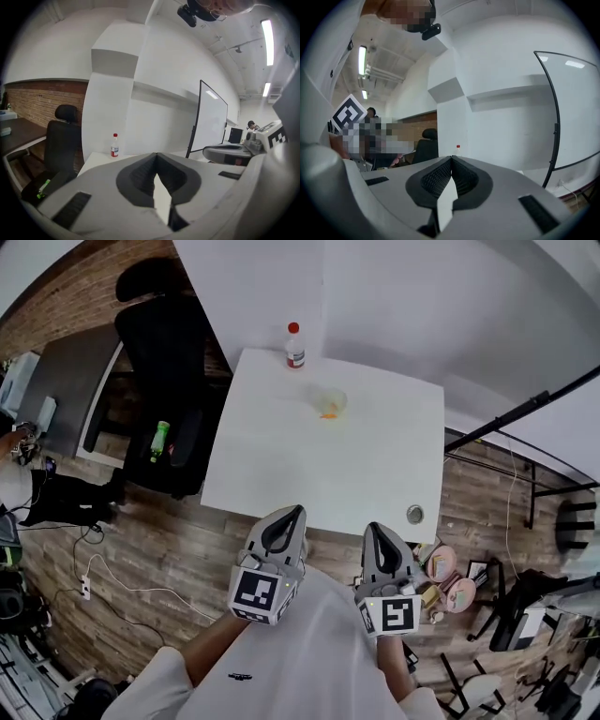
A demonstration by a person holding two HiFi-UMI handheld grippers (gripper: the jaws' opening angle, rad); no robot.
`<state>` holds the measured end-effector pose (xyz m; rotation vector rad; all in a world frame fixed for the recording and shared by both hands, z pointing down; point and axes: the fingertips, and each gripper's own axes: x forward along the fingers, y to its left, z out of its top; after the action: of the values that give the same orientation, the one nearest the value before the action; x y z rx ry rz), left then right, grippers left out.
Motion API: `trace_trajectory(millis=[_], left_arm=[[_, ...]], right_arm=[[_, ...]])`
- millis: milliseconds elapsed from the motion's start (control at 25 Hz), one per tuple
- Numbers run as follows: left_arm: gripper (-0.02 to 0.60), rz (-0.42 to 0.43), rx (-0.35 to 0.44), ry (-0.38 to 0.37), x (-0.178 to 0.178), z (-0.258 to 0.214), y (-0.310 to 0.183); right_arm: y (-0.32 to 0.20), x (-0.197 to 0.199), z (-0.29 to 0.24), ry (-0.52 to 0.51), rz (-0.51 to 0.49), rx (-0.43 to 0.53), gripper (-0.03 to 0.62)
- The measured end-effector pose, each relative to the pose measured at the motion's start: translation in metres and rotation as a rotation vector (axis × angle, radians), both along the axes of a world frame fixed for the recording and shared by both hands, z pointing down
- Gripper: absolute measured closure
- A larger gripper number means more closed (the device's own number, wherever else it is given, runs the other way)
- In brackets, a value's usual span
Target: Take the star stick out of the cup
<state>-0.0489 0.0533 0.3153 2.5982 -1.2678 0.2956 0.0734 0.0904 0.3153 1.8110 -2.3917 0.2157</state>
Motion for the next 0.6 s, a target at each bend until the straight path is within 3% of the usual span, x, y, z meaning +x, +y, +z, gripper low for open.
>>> trace_trajectory(millis=[320, 600], left_arm=[[0.591, 0.073, 0.005, -0.031, -0.004, 0.013, -0.080], [0.588, 0.105, -0.009, -0.095, 0.006, 0.030, -0.111]], right_arm=[[-0.073, -0.011, -0.002, 0.025, 0.045, 0.018, 0.591], [-0.104, -0.015, 0.009, 0.015, 0.025, -0.018, 0.591]])
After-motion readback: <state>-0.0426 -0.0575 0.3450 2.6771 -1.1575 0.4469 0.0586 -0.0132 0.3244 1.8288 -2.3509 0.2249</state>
